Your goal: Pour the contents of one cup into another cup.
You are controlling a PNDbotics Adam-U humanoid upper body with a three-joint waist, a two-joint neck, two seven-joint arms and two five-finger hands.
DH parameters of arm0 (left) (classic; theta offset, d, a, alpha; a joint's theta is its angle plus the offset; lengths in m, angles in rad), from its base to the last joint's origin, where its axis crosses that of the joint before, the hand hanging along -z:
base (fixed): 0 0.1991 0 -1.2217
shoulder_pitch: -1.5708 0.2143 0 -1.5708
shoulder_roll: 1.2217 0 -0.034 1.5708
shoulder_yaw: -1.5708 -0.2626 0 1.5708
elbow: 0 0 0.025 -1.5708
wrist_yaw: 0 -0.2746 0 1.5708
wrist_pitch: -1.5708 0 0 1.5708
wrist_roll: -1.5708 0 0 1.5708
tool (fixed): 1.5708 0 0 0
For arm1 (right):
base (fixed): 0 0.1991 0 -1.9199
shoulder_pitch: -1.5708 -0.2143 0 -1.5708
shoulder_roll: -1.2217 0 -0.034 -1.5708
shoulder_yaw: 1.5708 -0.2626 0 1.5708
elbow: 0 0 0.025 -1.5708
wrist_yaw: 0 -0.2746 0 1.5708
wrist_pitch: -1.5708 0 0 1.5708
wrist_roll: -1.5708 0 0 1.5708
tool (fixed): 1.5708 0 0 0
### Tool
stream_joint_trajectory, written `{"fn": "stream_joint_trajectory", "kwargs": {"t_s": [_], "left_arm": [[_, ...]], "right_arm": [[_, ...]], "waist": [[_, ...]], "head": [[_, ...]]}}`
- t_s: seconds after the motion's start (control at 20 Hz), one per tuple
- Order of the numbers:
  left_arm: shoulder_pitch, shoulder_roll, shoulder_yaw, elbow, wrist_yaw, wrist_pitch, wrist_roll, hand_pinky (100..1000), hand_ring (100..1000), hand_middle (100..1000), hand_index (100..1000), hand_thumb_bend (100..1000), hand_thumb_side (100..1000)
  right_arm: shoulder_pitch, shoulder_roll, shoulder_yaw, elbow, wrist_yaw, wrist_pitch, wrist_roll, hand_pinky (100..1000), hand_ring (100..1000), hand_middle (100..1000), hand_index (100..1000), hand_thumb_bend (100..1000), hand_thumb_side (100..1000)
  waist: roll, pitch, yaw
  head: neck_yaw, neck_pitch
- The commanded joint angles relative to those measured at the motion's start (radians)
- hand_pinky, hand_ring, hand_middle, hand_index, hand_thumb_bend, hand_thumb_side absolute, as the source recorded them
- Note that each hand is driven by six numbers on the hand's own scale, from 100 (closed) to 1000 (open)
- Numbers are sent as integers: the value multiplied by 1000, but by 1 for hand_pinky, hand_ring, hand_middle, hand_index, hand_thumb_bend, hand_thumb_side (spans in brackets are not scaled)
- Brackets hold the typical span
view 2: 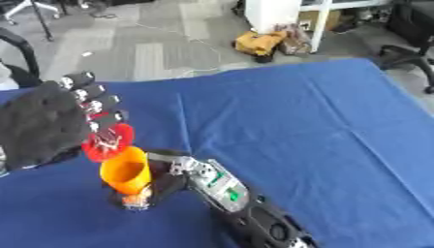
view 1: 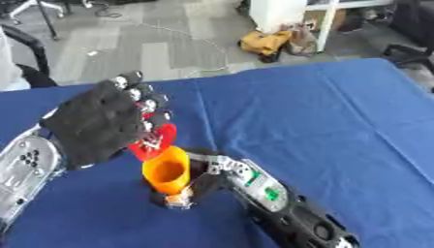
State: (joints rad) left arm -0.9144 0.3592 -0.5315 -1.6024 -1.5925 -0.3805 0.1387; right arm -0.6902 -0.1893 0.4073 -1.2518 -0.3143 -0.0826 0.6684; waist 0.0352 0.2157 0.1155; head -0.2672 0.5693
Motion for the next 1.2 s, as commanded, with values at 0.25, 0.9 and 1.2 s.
{"fn": "stream_joint_trajectory", "kwargs": {"t_s": [0.25, 0.9, 1.2], "left_arm": [[-21, 4, 7, -1, -12, 6, 0, 507, 223, 239, 584, 314, 100], [-22, 8, 3, 7, -28, 6, -1, 517, 219, 234, 580, 303, 100], [-24, 8, 3, 8, -33, 6, -3, 521, 218, 232, 580, 299, 100]], "right_arm": [[-14, -11, -10, -8, -5, -1, 4, 512, 556, 456, 489, 100, 100], [-15, -12, -11, -7, -7, -1, 4, 511, 556, 455, 488, 100, 100], [-14, -12, -11, -7, -8, 0, 4, 510, 556, 455, 488, 100, 100]], "waist": [[1, -17, 1], [0, -17, 4], [0, -17, 3]], "head": [[-1, -4], [-2, -5], [-2, -6]]}}
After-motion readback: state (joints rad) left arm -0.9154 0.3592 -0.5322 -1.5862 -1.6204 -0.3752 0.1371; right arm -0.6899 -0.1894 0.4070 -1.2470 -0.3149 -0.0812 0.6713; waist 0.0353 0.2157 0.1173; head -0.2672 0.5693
